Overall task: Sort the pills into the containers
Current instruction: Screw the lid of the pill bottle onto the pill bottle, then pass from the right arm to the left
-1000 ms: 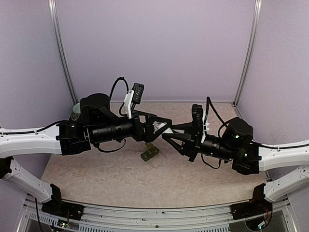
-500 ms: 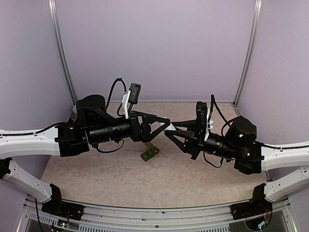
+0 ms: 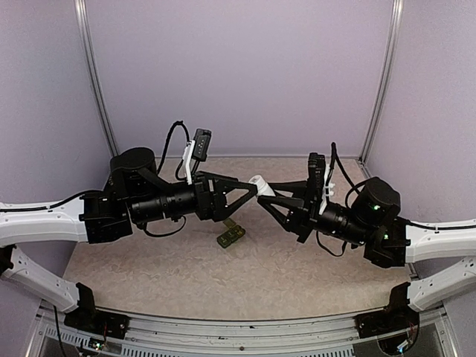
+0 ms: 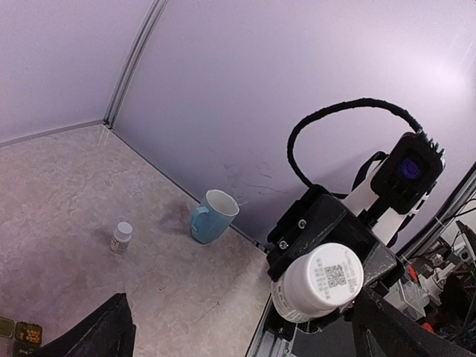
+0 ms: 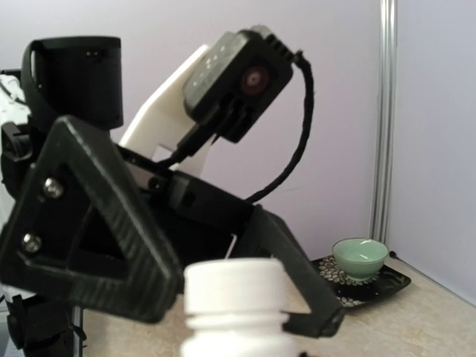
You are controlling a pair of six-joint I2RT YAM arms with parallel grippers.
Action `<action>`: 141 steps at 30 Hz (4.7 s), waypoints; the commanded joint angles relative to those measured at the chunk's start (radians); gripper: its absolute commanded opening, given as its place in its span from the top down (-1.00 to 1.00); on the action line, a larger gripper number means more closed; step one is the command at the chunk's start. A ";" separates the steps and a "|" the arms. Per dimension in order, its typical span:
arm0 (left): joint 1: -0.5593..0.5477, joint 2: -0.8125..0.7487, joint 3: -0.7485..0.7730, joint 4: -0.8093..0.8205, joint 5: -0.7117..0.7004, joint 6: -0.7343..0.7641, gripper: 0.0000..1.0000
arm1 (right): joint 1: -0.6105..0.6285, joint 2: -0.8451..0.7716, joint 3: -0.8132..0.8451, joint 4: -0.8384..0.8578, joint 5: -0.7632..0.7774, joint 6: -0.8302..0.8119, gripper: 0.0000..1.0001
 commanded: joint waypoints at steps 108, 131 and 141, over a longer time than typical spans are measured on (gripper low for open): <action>0.009 0.062 0.104 -0.004 0.033 -0.015 -0.63 | -0.027 0.072 0.084 -0.091 0.037 -0.050 1.00; -0.012 0.063 0.096 -0.008 0.016 0.015 0.46 | -0.027 0.055 0.069 -0.090 0.045 -0.029 1.00; -0.013 0.020 0.035 0.052 0.073 0.092 0.52 | -0.062 0.024 0.070 -0.105 -0.089 0.083 1.00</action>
